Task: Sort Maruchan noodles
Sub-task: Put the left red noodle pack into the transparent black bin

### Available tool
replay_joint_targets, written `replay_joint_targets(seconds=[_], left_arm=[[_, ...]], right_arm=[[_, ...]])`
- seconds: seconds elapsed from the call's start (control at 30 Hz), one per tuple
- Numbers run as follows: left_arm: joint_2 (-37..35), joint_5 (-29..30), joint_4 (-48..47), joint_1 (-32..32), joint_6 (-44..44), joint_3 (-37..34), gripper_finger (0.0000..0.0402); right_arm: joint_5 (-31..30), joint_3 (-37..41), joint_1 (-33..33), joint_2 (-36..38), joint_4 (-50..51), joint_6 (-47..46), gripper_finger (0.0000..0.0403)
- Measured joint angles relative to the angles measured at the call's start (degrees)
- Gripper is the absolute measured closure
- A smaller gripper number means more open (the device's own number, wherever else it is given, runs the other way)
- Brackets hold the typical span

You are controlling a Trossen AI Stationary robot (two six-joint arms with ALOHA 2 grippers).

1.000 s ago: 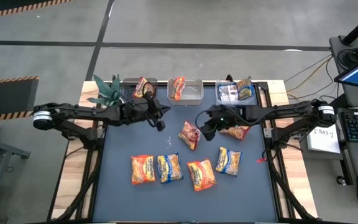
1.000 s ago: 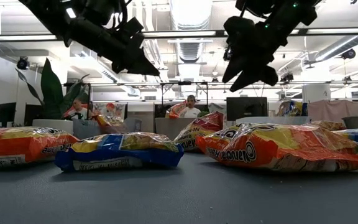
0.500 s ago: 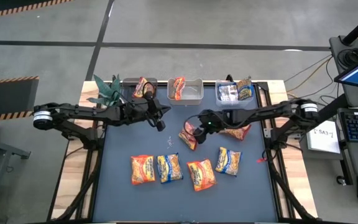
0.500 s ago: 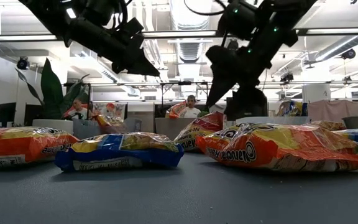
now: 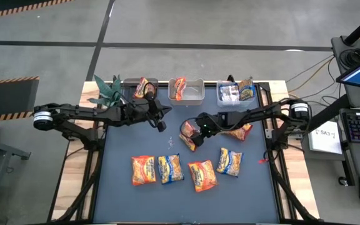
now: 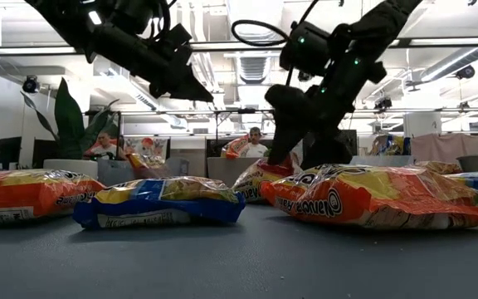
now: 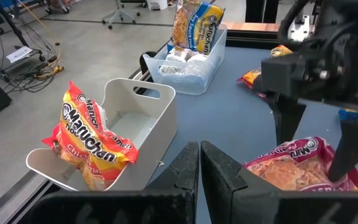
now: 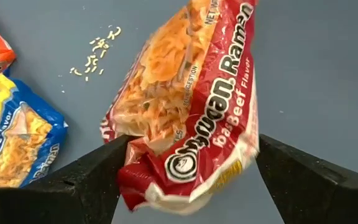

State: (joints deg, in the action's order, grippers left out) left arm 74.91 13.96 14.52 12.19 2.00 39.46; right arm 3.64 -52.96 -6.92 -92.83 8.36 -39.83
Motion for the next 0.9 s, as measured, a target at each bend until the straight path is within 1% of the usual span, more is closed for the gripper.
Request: replay_joint_targets(seconds=[0.17,0.47,0.57,0.67,0.8,0.9], left_arm=[[0.0,0.0,0.0,0.0,0.0,0.0,0.0402],[0.0,0.0,0.0,0.0,0.3,0.0,0.0402],[0.0,0.0,0.0,0.0,0.3,0.0,0.0402],[0.0,0.0,0.0,0.0,0.3,0.0,0.0402],[0.0,0.0,0.0,0.0,0.3,0.0,0.0402],[0.0,0.0,0.0,0.0,0.3,0.0,0.0402]], right_arm=[[0.2,0.0,0.0,-2.4,-3.3,0.2,0.0076],[-0.6,0.0,0.0,-2.3,-3.8,0.8,0.0080],[-0.6,0.0,0.0,-2.3,-5.4,1.1,0.0106],[0.7,0.0,-0.1,-2.3,-5.8,1.9,0.0149],[0.9,0.0,-0.1,-2.2,-6.0,3.0,0.0201],[0.9,0.0,-0.1,-2.2,-6.1,3.7,0.0220]])
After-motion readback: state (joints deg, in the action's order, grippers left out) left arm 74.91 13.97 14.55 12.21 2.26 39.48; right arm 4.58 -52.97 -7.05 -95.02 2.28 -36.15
